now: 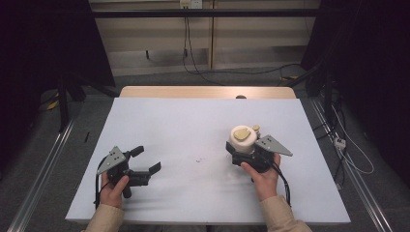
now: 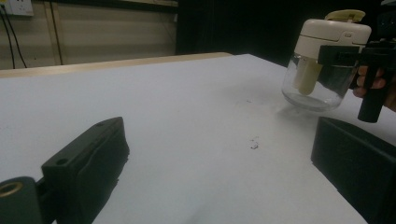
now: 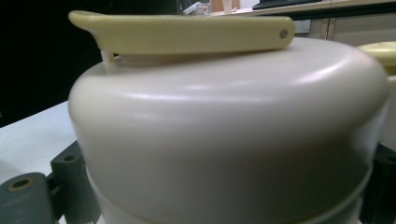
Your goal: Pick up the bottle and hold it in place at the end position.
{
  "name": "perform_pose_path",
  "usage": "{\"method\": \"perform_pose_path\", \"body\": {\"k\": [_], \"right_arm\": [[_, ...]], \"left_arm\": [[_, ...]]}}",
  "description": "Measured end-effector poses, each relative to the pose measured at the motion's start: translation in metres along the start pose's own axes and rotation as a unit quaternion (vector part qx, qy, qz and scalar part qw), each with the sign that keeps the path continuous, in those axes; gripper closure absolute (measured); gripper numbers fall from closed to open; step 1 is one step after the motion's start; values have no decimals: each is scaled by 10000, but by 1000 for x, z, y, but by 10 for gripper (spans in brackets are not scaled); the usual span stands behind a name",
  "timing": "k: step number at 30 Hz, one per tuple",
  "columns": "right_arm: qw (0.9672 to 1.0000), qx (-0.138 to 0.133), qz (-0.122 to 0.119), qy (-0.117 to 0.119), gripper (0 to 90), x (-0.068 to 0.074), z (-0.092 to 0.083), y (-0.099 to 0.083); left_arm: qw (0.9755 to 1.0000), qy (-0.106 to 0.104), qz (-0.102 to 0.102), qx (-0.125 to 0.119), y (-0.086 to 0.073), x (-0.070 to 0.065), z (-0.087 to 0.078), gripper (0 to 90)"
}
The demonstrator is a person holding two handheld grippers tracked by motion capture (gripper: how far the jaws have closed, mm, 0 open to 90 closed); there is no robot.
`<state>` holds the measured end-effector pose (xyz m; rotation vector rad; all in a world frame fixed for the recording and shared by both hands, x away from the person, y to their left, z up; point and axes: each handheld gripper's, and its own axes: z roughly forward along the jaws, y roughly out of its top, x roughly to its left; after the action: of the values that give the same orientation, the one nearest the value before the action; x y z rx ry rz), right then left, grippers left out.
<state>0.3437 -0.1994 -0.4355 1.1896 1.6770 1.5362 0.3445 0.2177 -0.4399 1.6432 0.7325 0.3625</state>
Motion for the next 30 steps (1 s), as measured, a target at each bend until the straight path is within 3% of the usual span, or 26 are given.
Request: {"method": "perform_pose_path", "body": {"k": [15,30], "right_arm": [[9997,136,-191,81,63,14,22,0],[9995,166,-229,136,63,20,38,4]], "left_arm": [[10000,21,-27,-41,1,1,-1,35],[10000,14,-36,-45,1,1,-1,34]]}}
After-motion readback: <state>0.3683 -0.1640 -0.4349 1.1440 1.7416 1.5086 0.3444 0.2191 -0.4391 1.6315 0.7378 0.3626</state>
